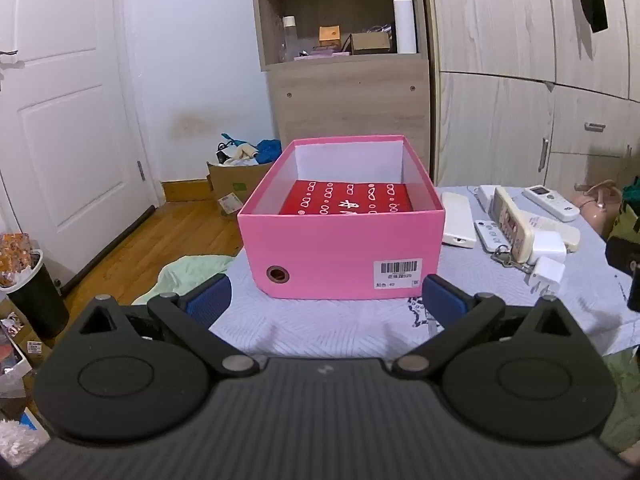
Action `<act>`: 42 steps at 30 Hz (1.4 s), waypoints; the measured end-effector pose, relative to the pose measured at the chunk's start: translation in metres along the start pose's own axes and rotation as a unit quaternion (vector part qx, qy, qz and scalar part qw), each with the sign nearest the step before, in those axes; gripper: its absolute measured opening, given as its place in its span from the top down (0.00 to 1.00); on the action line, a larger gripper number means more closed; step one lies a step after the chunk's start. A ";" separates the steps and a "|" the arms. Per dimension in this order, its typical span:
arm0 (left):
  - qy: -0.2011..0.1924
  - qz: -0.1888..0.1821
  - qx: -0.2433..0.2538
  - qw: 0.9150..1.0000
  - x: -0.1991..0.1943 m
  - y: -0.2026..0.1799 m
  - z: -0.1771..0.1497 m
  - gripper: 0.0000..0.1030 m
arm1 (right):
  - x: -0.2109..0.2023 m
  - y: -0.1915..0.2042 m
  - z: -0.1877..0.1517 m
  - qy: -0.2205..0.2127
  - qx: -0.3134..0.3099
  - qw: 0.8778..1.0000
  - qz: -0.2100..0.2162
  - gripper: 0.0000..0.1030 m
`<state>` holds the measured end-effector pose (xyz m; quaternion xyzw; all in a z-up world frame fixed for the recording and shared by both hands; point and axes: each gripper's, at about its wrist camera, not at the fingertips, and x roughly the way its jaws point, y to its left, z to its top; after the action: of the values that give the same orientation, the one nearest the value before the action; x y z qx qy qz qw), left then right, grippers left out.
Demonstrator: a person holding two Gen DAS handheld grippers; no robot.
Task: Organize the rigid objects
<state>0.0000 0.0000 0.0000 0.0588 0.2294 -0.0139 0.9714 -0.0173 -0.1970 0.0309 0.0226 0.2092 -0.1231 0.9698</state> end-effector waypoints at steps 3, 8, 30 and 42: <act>-0.006 -0.004 -0.007 1.000 0.000 0.000 0.000 0.00 | 0.000 0.001 0.000 -0.004 -0.001 1.000 0.001 0.00; 0.010 -0.021 -0.018 1.000 0.000 0.007 0.001 0.00 | 0.000 0.002 -0.001 -0.001 0.002 1.000 0.001 0.00; -0.050 -0.021 -0.016 0.998 0.000 0.004 -0.014 0.00 | 0.001 -0.003 0.000 -0.002 0.008 1.000 -0.005 0.00; -0.044 -0.013 -0.014 0.999 0.004 0.007 -0.016 0.00 | 0.002 -0.001 -0.002 0.001 0.002 1.000 -0.006 0.00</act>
<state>-0.0034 0.0084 -0.0148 0.0412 0.1876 -0.0260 0.9810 -0.0170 -0.1984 0.0283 0.0236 0.2097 -0.1293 0.9689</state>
